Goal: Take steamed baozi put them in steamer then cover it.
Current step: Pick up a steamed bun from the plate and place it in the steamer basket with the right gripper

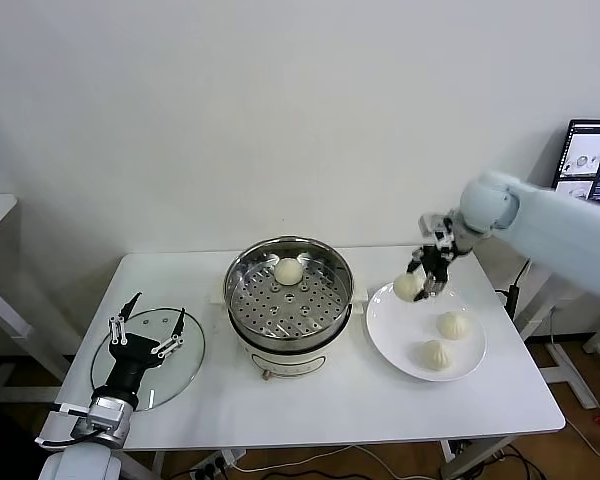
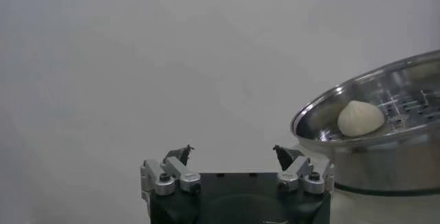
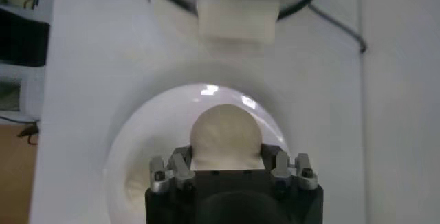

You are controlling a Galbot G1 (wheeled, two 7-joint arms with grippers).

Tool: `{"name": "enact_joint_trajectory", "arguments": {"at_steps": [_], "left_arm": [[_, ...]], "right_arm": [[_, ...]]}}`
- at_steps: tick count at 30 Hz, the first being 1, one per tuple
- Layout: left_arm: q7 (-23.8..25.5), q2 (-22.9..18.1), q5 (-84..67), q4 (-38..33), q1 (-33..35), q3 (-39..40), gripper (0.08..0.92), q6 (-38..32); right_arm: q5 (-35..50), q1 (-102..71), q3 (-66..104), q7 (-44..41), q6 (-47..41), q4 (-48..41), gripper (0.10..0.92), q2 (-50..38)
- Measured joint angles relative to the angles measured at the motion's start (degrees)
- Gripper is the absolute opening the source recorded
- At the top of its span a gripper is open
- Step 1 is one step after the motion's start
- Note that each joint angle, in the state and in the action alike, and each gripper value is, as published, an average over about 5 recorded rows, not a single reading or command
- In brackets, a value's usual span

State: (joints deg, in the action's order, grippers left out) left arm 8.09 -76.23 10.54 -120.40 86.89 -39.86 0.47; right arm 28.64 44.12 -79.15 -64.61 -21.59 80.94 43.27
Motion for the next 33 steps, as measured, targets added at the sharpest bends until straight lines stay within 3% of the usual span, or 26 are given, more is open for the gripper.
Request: {"name": "enact_joint_trajectory", "arguments": {"at_steps": [13, 33], "left_arm": [[0.0, 0.1, -0.5, -1.1, 0.2, -1.5, 0.823, -0.2], [0.2, 0.5, -1.7, 0.3, -0.2, -4.2, 0.823, -0.3]], "right_arm": [[6.8, 2.8, -1.0, 5.1, -10.2, 0.8, 0.672, 13.9], [1.4, -12.1, 5.4, 8.1, -14.0, -16.7, 0.670, 36.5]]}}
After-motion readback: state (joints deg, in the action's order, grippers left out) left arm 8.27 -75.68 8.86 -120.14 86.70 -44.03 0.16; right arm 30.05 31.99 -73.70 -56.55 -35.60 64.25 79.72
